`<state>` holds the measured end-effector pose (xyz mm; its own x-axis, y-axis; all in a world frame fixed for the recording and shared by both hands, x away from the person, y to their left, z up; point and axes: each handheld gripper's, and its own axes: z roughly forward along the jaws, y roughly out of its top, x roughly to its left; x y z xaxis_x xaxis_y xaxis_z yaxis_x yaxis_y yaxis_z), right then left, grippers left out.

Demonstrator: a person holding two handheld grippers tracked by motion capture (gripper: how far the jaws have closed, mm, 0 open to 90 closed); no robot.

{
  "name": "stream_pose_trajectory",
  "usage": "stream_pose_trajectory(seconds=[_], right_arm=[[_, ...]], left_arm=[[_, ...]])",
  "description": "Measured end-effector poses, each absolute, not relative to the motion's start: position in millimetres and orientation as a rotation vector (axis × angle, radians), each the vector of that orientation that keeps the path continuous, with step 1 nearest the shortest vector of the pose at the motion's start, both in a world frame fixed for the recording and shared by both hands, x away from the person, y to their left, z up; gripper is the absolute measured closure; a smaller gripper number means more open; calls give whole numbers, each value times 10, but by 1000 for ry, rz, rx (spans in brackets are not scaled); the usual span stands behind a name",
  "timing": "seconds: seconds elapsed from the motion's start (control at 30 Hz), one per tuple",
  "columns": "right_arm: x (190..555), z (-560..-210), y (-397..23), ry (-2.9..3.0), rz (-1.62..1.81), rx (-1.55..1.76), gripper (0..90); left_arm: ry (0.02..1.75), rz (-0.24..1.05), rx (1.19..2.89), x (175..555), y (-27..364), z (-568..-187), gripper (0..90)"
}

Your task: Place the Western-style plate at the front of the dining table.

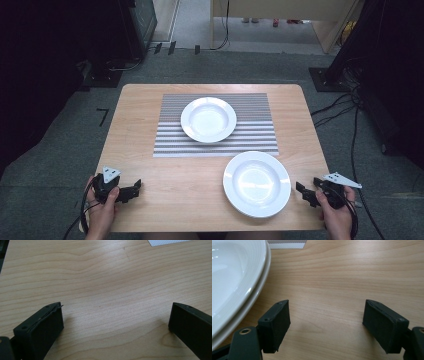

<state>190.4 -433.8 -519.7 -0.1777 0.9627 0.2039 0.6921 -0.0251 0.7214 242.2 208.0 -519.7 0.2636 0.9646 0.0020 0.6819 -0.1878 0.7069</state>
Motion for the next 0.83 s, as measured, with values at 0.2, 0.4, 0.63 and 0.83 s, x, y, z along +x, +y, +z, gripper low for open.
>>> stream_pose_trajectory(seconds=[0.2,0.4,0.63,0.83], right_arm=[[1838,-5219,-4303,1900,944,1673,211],[1865,-5259,-4193,1929,857,1615,88],[1877,-5262,-4192,1926,846,1624,58],[1886,-5265,-4192,1918,834,1640,31]], left_arm=[[1518,631,1928,2399,2057,-5197,0],[1570,655,1889,2368,1994,-5200,0],[1588,662,1878,2361,1983,-5200,0],[1690,705,1808,2327,1903,-5201,0]])
